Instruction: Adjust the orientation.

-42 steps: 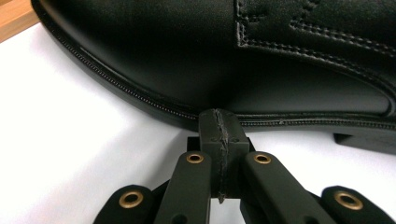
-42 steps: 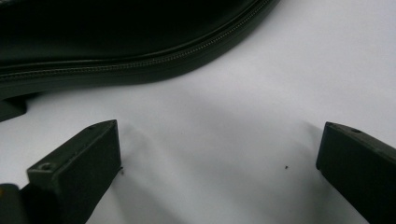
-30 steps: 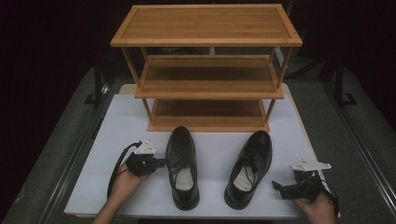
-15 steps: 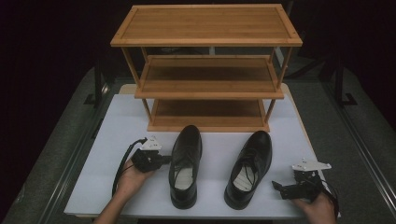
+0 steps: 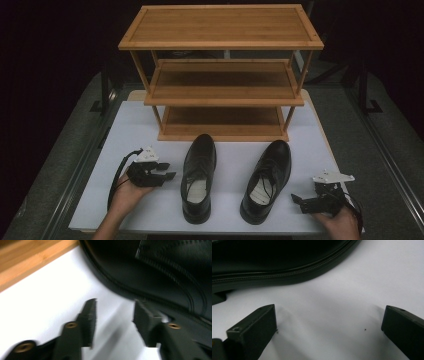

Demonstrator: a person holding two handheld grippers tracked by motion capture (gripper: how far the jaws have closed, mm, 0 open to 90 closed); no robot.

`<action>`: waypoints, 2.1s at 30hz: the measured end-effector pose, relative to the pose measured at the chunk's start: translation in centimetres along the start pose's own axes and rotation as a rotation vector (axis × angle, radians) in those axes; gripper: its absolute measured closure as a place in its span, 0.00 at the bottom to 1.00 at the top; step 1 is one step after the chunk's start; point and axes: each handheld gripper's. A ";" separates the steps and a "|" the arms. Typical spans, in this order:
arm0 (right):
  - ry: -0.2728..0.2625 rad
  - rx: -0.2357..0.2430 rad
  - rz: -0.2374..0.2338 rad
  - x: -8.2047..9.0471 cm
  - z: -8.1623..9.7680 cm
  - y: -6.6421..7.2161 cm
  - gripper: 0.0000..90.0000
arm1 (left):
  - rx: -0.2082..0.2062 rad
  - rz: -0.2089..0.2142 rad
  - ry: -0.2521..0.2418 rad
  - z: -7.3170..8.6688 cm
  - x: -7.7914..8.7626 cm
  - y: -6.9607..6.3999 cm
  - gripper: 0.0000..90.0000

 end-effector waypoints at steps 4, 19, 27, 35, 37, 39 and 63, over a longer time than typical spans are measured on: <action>0.002 -0.004 0.000 0.0 0.0 0.0 0.00 | -0.001 -0.039 0.032 1.1 1.2 -0.4 0.37; 0.005 -0.004 0.000 0.0 0.0 0.0 0.00 | 0.038 -0.126 0.120 6.0 3.4 -0.7 0.00; 0.004 -0.009 -0.003 0.0 0.0 0.0 0.00 | 0.038 -0.118 0.075 7.3 3.3 -0.5 0.00; 0.006 -0.010 -0.004 0.0 -0.1 0.0 0.00 | 0.040 -0.119 0.072 7.3 3.2 -0.5 0.00; 0.009 -0.022 -0.011 0.1 -0.2 -0.2 0.02 | 0.038 -0.120 0.073 7.3 3.2 -0.5 0.00; 0.005 -0.013 -0.005 0.4 -0.3 -0.4 0.11 | 0.038 -0.120 0.072 7.3 3.2 -0.5 0.00; -0.105 -0.027 -0.081 0.4 -7.5 -1.9 1.00 | 0.041 -0.120 0.069 7.4 3.2 -0.5 0.00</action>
Point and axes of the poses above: each handheld gripper's, and its own axes: x roughly backward along the jaws, z roughly out of its underside, y roughly to its left, and after that the axes turned 14 degrees about -x, right-handed
